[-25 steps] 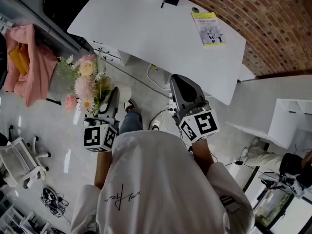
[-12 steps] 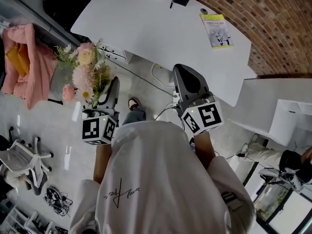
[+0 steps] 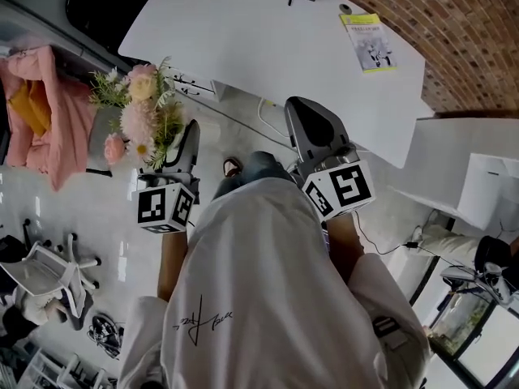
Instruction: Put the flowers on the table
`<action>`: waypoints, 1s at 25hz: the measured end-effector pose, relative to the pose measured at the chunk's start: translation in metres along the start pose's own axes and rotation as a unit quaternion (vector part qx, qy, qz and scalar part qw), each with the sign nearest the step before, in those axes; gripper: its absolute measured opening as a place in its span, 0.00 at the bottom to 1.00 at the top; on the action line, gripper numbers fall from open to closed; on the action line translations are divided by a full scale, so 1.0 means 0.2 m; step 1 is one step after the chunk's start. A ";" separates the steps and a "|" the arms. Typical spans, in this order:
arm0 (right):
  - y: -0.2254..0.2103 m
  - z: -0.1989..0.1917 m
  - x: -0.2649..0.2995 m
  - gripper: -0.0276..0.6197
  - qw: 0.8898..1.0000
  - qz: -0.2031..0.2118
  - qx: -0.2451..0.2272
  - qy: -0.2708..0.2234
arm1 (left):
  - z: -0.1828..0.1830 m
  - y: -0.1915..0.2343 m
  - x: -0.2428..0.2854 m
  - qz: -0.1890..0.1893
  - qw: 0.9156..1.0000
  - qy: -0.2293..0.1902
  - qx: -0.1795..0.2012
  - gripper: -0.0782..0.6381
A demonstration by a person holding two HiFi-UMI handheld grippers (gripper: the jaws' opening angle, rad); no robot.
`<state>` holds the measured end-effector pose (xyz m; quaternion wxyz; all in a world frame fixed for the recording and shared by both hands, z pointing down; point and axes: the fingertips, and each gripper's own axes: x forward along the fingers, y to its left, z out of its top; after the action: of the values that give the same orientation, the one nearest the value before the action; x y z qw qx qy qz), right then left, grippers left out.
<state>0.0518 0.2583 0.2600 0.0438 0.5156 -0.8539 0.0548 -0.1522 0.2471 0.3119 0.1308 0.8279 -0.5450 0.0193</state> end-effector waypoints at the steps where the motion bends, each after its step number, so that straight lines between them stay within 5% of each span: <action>1: 0.02 -0.01 0.01 0.08 1.000 0.002 -0.005 0.001 | -0.02 0.01 0.00 -0.002 1.000 0.002 -0.003 0.57; 25: -0.05 0.05 0.51 0.08 1.000 0.003 -0.015 0.000 | 0.09 0.23 0.35 -0.022 1.000 0.006 -0.004 0.57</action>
<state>0.0133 0.1620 0.2648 0.0512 0.5122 -0.8563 0.0416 -0.1680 0.1618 0.3160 0.1375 0.8391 -0.5260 0.0193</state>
